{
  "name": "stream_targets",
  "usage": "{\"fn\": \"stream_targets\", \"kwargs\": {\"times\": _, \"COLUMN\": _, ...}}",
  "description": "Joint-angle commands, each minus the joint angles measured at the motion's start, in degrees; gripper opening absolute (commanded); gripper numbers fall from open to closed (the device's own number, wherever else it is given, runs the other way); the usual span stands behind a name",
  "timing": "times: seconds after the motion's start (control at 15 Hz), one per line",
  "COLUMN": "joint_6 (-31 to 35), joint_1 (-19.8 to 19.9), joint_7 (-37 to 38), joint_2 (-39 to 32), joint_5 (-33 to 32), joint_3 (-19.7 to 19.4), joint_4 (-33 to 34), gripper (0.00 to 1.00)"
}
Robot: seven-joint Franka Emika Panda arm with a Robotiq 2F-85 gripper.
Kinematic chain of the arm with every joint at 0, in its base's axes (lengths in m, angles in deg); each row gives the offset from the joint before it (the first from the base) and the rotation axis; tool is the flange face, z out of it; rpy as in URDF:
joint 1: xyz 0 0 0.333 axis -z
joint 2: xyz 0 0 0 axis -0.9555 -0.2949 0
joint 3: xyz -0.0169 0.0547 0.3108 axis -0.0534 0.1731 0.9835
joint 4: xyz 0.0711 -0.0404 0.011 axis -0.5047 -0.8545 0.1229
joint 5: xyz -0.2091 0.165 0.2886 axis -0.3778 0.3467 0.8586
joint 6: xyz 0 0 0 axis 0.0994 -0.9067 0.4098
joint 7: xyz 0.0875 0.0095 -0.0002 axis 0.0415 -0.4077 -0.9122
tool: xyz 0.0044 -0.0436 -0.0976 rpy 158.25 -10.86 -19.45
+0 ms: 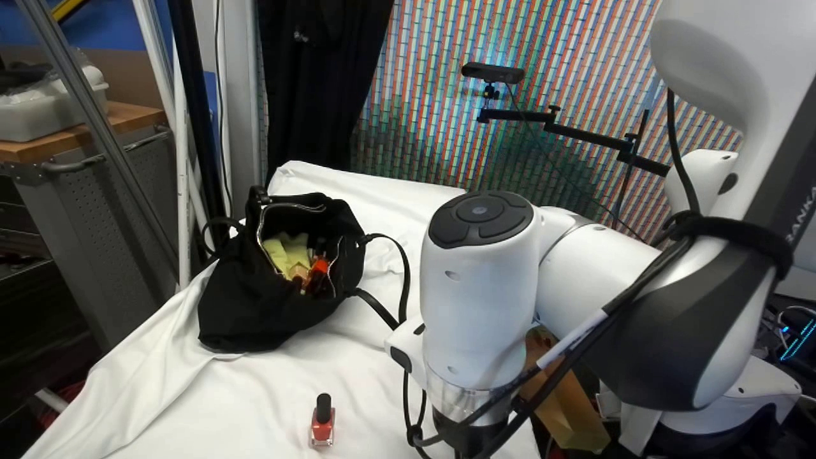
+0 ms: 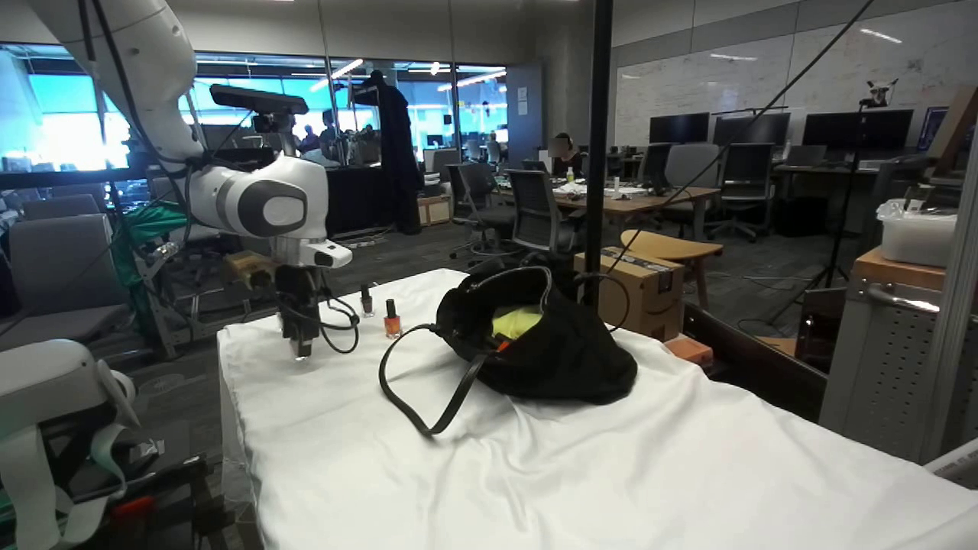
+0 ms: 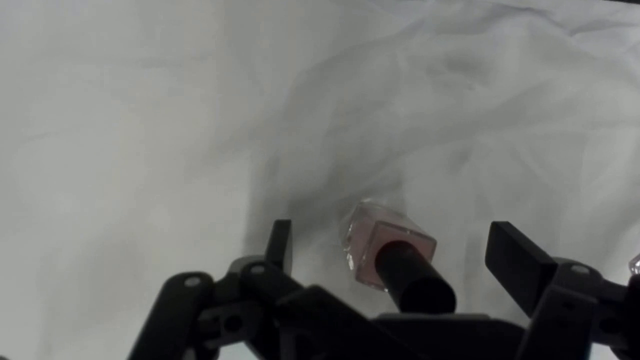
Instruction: Pick up the nail polish and put them in the bag
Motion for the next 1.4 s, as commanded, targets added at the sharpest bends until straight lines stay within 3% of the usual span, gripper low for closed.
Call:
{"fn": "stream_targets", "kwargs": {"times": 0.0, "joint_6": 1.6, "joint_1": -1.8, "joint_7": 1.7, "joint_2": -0.4, "joint_5": -2.0, "joint_3": -1.2, "joint_4": 0.0, "gripper": 1.00}}
{"fn": "stream_targets", "kwargs": {"times": 0.93, "joint_6": 3.2, "joint_1": -2.7, "joint_7": 3.1, "joint_2": -0.9, "joint_5": -2.8, "joint_3": -2.0, "joint_4": -0.7, "gripper": 1.00}}
{"fn": "stream_targets", "kwargs": {"times": 1.0, "joint_6": 3.2, "joint_1": -2.8, "joint_7": 3.2, "joint_2": -0.8, "joint_5": -2.7, "joint_3": -2.1, "joint_4": -0.8, "gripper": 0.82}}
{"fn": "stream_targets", "kwargs": {"times": 1.07, "joint_6": 3.5, "joint_1": -2.9, "joint_7": 3.4, "joint_2": -0.8, "joint_5": -2.8, "joint_3": -2.1, "joint_4": -0.9, "gripper": 0.73}}
{"fn": "stream_targets", "kwargs": {"times": 1.33, "joint_6": 3.9, "joint_1": -3.3, "joint_7": 4.4, "joint_2": -0.6, "joint_5": -3.4, "joint_3": -2.5, "joint_4": -1.1, "gripper": 0.46}}
